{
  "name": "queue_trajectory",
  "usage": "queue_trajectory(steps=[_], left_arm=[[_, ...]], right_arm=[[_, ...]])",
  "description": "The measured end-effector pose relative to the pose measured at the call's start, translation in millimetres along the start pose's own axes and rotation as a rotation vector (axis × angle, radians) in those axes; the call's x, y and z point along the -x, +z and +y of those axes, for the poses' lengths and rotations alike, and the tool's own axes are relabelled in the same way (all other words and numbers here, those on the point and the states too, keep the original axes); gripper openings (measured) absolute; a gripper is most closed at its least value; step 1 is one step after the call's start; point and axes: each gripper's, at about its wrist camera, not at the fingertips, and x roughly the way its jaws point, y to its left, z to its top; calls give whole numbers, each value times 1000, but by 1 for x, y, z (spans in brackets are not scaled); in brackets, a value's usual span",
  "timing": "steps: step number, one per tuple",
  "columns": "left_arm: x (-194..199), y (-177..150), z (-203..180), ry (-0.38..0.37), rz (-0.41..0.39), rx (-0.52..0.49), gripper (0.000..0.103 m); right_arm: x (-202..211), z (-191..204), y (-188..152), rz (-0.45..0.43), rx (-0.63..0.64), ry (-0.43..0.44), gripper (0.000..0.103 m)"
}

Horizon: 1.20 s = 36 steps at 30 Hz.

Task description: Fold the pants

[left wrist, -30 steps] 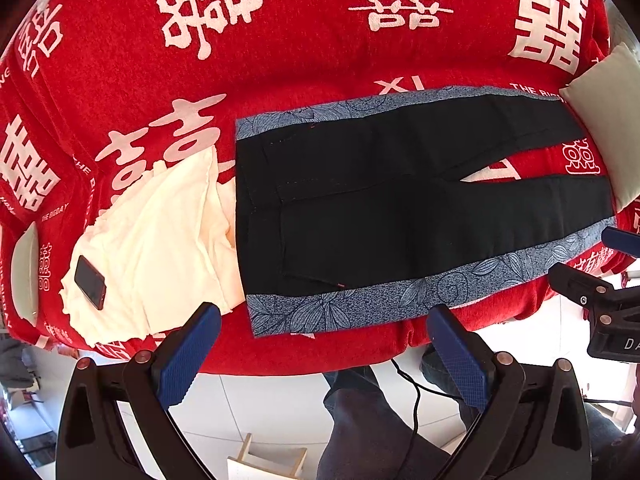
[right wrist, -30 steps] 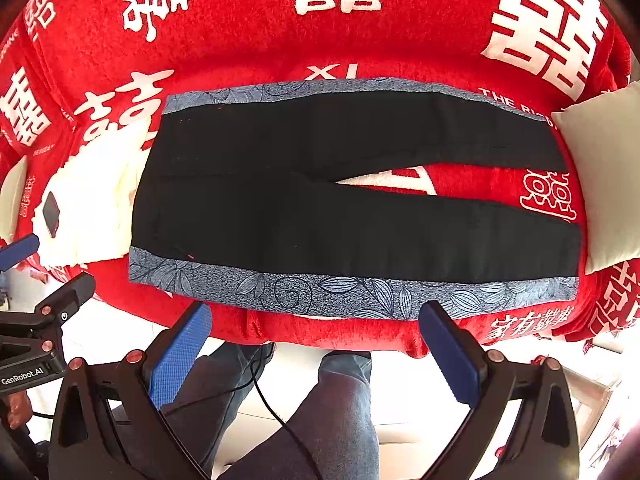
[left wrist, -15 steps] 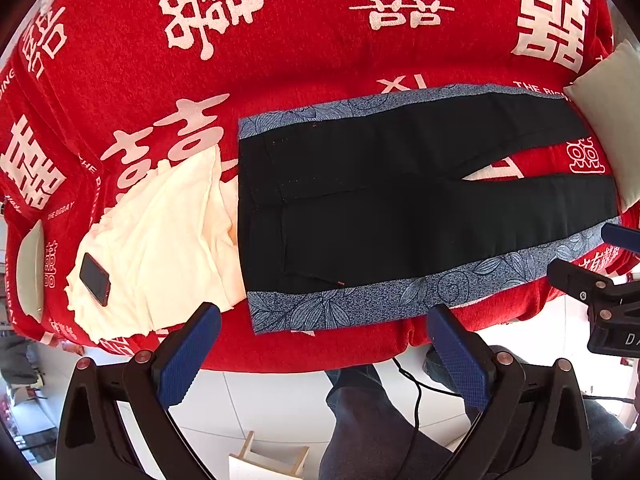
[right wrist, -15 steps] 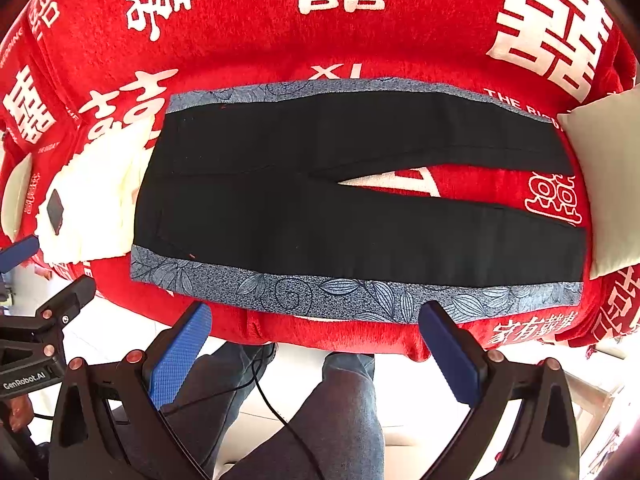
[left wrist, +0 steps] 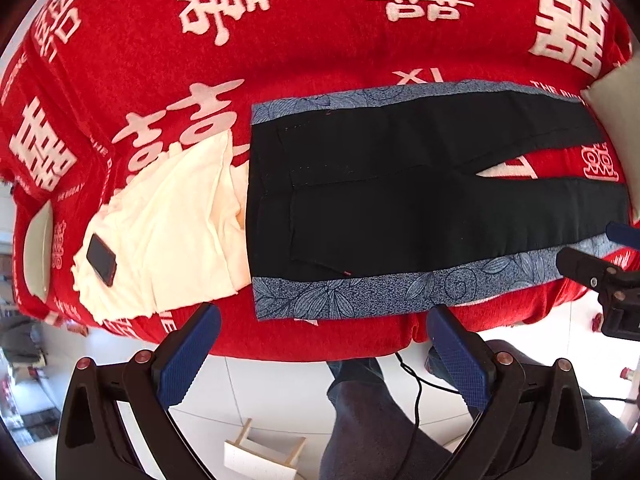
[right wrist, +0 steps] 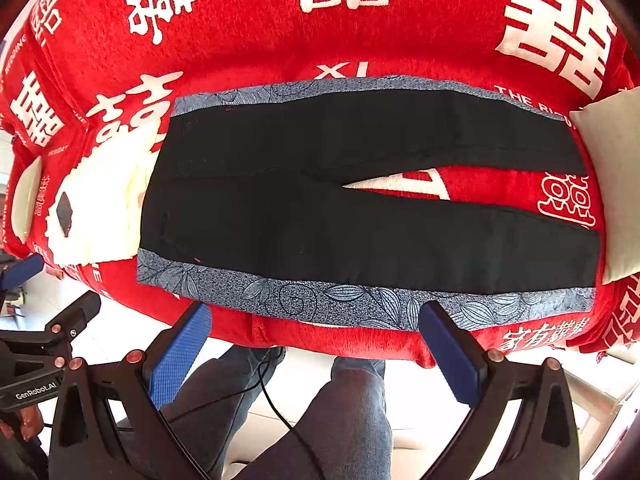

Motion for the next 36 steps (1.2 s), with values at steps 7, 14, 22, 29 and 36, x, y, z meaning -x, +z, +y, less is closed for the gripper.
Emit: queue_trajectory(steps=[7, 14, 22, 29, 36], left_arm=[[1, -9, -5, -10, 15, 137, 103], [-16, -22, -25, -36, 44, 227, 103], [-65, -29, -19, -131, 38, 268, 103], [-146, -54, 3, -276, 45, 369, 103], [-192, -81, 11, -406, 38, 417, 103]], right_arm=[[-2, -15, -5, 27, 65, -13, 103], [-6, -48, -13, 22, 51, 33, 103], [-42, -85, -30, -17, -216, 396, 103], [-139, -83, -75, 59, -371, 671, 81], [-202, -79, -108, 27, -411, 764, 69]])
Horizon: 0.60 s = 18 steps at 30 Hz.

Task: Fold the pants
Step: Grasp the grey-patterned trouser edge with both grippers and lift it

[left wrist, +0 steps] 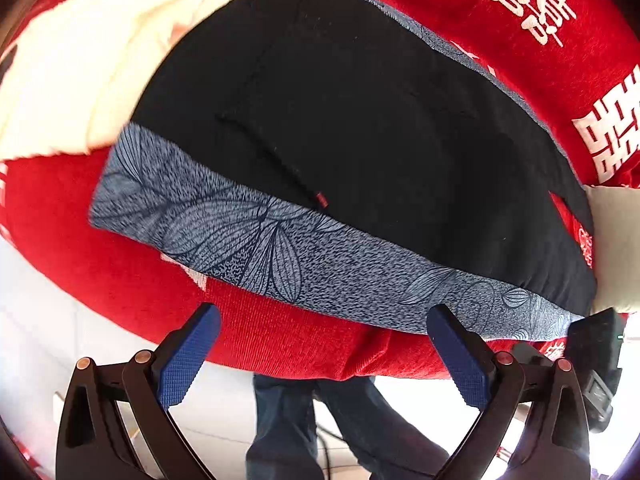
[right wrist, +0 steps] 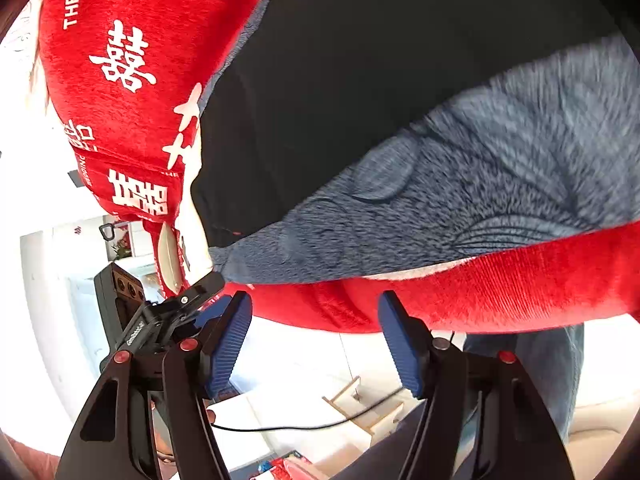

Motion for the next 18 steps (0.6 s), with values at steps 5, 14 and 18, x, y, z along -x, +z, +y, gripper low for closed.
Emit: queue_trajectory(steps=[5, 14, 18], left_arm=[[-17, 0, 7, -62, 12, 21, 103], [-30, 4, -3, -134, 36, 17, 103], [-29, 12, -3, -217, 26, 78, 103]], right_arm=[[-2, -17, 6, -73, -44, 97, 69], [15, -5, 30, -162, -167, 230, 8], [38, 22, 34, -157, -103, 254, 8]])
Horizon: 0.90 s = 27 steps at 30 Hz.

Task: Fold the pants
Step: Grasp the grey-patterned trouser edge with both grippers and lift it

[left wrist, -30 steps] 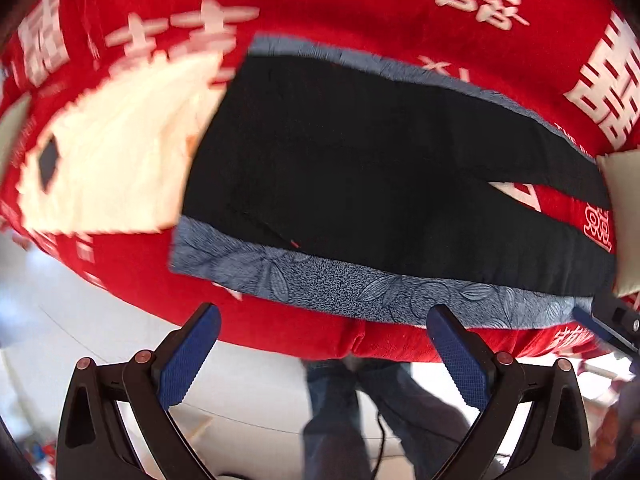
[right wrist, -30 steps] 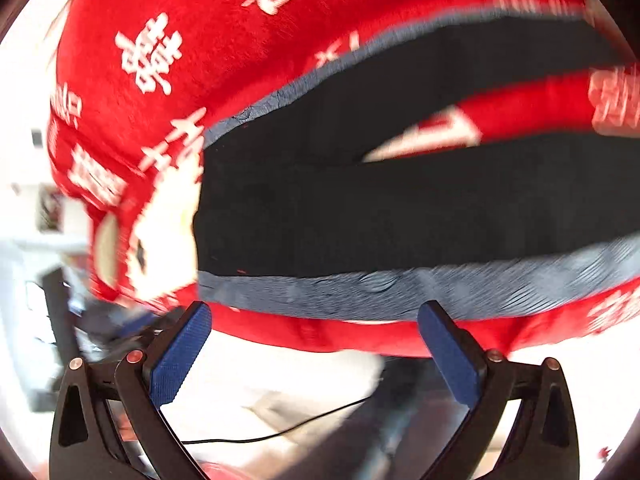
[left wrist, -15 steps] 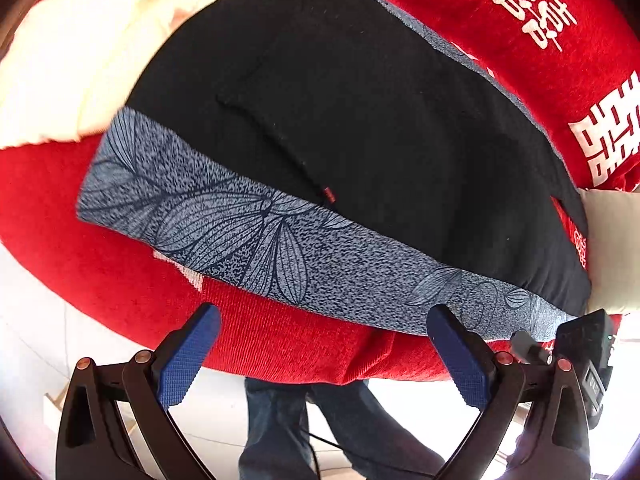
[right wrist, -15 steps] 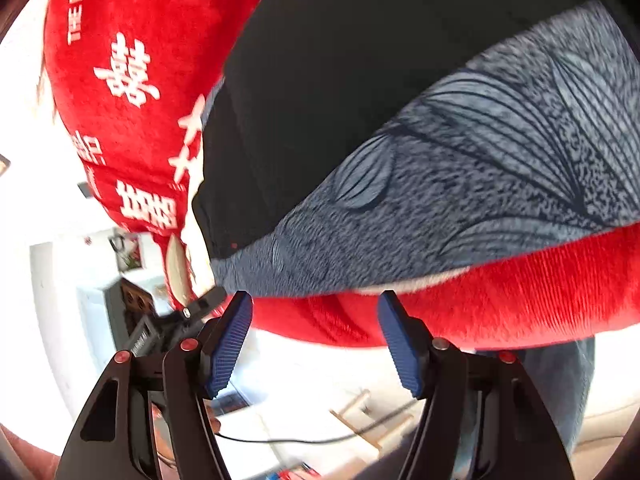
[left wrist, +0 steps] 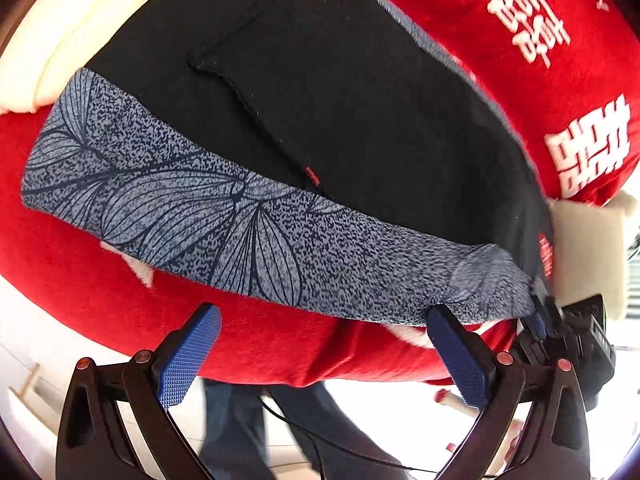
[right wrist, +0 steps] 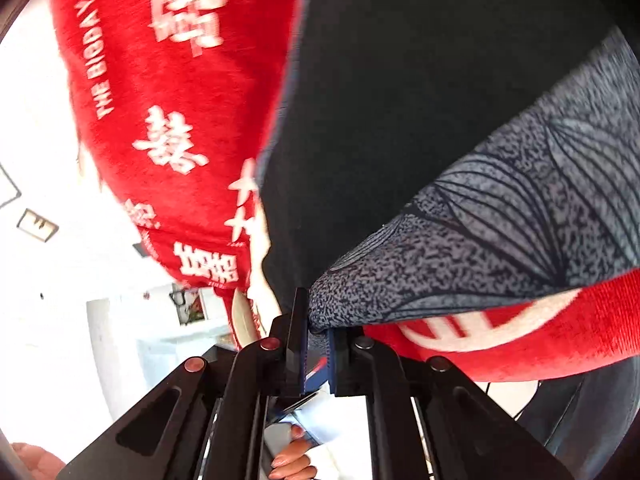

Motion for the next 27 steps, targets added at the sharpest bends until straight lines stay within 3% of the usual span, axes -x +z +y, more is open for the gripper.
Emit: queue_trajectory(steps=[6, 8, 10, 14, 19, 27], left_arm=[[4, 25, 10, -85, -87, 155, 103], [7, 32, 15, -88, -124, 204, 96], [9, 44, 22, -84, -129, 221, 55], [16, 54, 27, -47, -138, 204, 19], [44, 78, -4, -7, -164, 123, 19], [57, 174, -60, 21, -216, 45, 19]], right_arm=[[4, 23, 3, 15, 11, -1, 8], [1, 26, 3, 21, 12, -17, 8], [1, 24, 4, 27, 7, -24, 8], [-1, 22, 7, 45, -4, -74, 8], [4, 61, 36, 65, 117, -111, 8], [-35, 135, 150, 157, 307, -189, 8]])
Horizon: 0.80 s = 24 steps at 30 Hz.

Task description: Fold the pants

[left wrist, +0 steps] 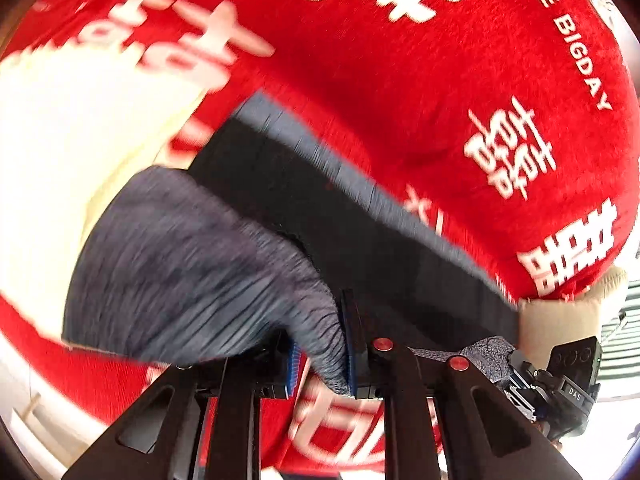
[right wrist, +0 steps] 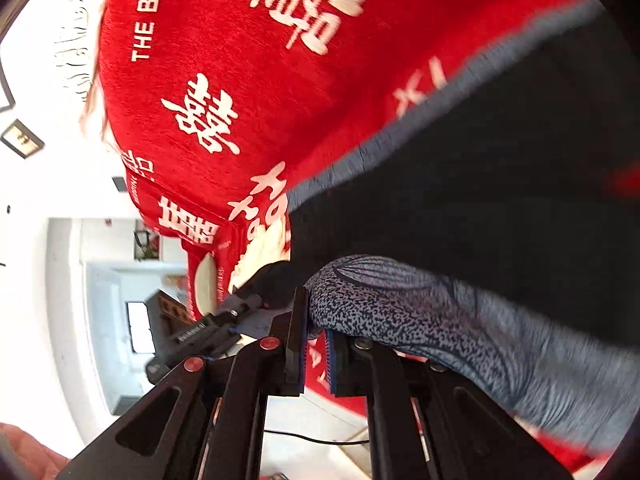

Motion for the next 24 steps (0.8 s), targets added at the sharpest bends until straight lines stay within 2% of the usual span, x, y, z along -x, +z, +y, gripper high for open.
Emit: queue_trajectory(steps=[4, 7, 8, 10, 15, 16, 18, 19, 20, 21, 23, 24], left_arm=[[-37, 47, -4, 40, -3, 6, 19], [-74, 75, -9, 119, -20, -21, 24], [-83, 80, -9, 142, -24, -21, 28], [-101, 90, -7, 181, -37, -10, 45], [-108, 104, -10, 208, -35, 7, 51], [-100, 105, -11, 234, -51, -5, 64], [-80, 107, -16, 317, -123, -33, 86], [-66, 108, -17, 360, -168, -52, 86], [-58, 108, -18, 386, -176, -73, 86], [-52, 106, -23, 429, -167, -112, 86], [-51, 95, -34, 475, -140, -185, 86], [-57, 86, -44, 473, -115, -224, 86]], right_arm=[[-33, -11, 63, 57, 34, -62, 8], [-60, -32, 100, 80, 13, -82, 8], [-68, -40, 109, 88, 5, -89, 8], [-85, -57, 127, 109, -10, -120, 8], [-109, -82, 146, 157, -13, -169, 10], [-109, -81, 148, 164, -16, -170, 10], [-107, -78, 153, 187, -16, -169, 18], [-104, -75, 154, 192, -11, -169, 21], [-99, -69, 156, 190, 0, -170, 31], [-91, -63, 156, 174, 19, -177, 48], [-68, -48, 153, 117, 75, -199, 64], [-59, -40, 149, 101, 106, -216, 64]])
